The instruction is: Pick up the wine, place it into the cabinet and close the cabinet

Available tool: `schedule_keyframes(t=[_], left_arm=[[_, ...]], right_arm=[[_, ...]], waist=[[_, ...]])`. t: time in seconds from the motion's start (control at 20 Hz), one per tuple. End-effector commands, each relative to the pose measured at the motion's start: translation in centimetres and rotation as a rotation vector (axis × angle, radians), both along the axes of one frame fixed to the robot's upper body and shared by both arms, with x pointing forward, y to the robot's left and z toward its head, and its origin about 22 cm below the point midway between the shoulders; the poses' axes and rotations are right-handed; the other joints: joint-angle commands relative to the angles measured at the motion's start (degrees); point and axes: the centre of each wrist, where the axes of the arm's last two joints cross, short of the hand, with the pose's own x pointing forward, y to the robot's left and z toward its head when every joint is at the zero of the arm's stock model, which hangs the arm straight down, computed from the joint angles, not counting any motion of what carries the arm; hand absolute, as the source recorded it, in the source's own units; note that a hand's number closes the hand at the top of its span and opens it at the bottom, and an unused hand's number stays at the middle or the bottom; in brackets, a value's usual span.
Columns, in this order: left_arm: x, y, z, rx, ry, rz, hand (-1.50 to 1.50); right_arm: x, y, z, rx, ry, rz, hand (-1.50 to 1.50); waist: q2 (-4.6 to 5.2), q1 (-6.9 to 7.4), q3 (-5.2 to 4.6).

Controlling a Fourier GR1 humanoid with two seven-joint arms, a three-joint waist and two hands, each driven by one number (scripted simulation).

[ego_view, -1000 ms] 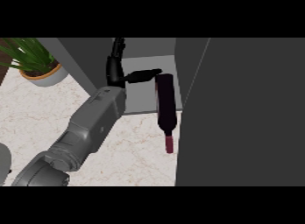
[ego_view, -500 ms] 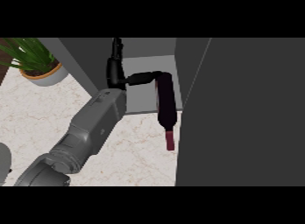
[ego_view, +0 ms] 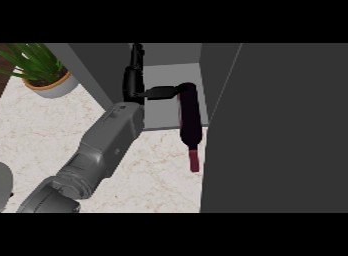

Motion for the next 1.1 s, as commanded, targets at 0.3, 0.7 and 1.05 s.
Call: schedule_keyframes(t=[0.3,0.7,1.05], left_arm=[[-1.6,1.5,-2.9,-0.088,0.018,-0.017,-1.50],[-0.8,0.7,-1.4,-0.153,0.028,-0.040,-1.50],[-2.2,0.6,-2.7,-0.162,0.032,-0.058,-1.50]], right_arm=[[-1.1,-0.5,0.9,0.019,-0.020,0.012,-1.50],[-1.1,0.9,0.3,0.030,0.006,0.013,-1.50],[-1.5,0.4,0.8,0.022,0.004,0.007,-1.50]], waist=[[-0.35,0.18,-0.01],[-1.23,1.05,0.03],[-1.58,0.98,0.05]])
